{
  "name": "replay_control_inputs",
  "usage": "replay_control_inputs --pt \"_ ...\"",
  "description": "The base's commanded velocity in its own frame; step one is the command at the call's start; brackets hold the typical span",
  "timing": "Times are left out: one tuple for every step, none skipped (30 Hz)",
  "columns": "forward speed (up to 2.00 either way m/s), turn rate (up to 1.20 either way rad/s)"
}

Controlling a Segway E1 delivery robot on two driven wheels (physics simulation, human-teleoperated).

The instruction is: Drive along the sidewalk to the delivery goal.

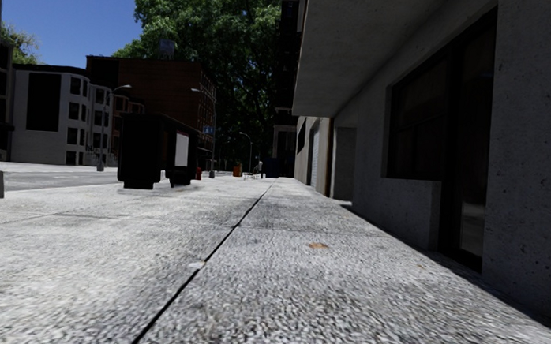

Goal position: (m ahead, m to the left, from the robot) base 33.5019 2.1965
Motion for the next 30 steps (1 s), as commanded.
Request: replay_control_inputs --pt "2.0 0.0" --pt "2.0 0.0" --pt "2.0 0.0" --pt "2.0 0.0" --pt "2.0 0.0" --pt "2.0 0.0" --pt "2.0 0.0" --pt "2.0 0.0" --pt "2.0 0.0" --pt "2.0 0.0" --pt "2.0 0.0" --pt "2.0 0.0" --pt "2.0 0.0" --pt "2.0 0.0" --pt "2.0 0.0" --pt "2.0 0.0" --pt "2.0 0.0" --pt "2.0 0.0" --pt "2.0 0.0" --pt "2.0 0.0" --pt "2.0 0.0" --pt "2.0 0.0" --pt "2.0 0.0" --pt "2.0 0.0" --pt "2.0 0.0" --pt "2.0 0.0" --pt "2.0 0.0" --pt "2.0 0.0" --pt "2.0 0.0" --pt "2.0 0.0"
